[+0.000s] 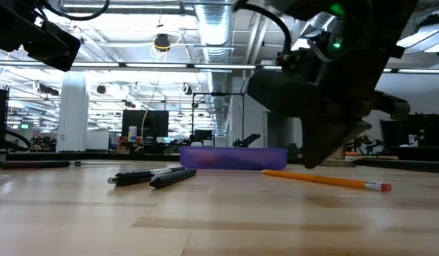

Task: Pick & place school supplies into a supply box
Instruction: Put the orange pencil into the purple pencil case, then put the orange pencil into the purple supply box

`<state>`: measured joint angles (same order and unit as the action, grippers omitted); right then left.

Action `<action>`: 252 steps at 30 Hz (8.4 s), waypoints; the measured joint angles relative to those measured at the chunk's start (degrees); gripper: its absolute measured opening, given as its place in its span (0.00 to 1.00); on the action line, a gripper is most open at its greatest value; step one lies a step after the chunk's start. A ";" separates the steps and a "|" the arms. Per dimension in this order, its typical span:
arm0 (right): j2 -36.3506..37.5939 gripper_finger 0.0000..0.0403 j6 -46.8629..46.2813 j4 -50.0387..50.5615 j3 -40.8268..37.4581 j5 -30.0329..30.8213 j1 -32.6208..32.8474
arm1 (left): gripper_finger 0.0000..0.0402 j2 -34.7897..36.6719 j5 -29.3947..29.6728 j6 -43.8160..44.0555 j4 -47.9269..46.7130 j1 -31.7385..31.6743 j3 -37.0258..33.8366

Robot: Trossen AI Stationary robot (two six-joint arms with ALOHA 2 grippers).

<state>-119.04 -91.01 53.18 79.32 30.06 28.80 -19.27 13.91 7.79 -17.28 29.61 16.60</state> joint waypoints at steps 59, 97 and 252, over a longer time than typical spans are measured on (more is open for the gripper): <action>0.35 0.20 -9.03 -17.20 -13.63 7.66 -0.22 | 0.33 0.01 -0.02 -0.04 -0.03 0.00 0.00; -0.57 0.00 3.05 0.67 4.46 3.98 -0.31 | 0.33 0.00 -0.02 -0.04 -0.22 0.00 0.00; -0.28 0.43 -5.55 -15.46 -14.20 19.69 0.23 | 0.33 -10.38 0.37 0.10 1.73 0.00 0.00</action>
<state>-119.33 -96.56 37.71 65.12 49.74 29.03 -29.65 14.28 7.89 -15.55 29.61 16.60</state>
